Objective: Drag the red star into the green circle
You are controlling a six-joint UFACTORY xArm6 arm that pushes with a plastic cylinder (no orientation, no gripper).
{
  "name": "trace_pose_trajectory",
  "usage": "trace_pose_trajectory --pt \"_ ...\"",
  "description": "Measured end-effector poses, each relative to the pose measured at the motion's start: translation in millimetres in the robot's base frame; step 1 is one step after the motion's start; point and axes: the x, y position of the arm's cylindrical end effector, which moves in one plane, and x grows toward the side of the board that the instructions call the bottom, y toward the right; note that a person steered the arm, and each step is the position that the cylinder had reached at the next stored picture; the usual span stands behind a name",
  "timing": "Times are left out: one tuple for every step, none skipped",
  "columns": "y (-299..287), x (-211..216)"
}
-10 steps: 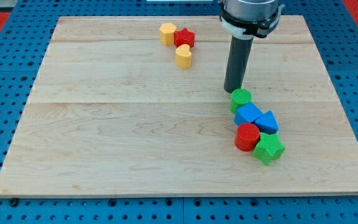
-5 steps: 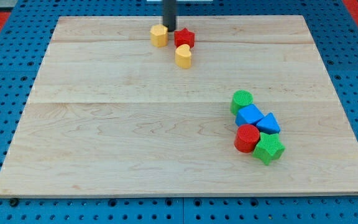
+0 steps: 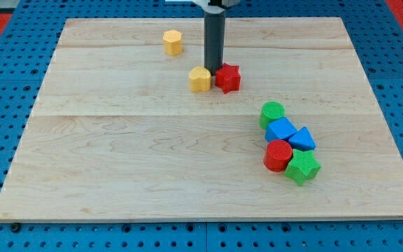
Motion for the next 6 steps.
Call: trace_pose_trajectory --pt "65 1" --pt "89 5" --pt "79 30" --pt "79 50" --pt "44 21" --pt "24 23"
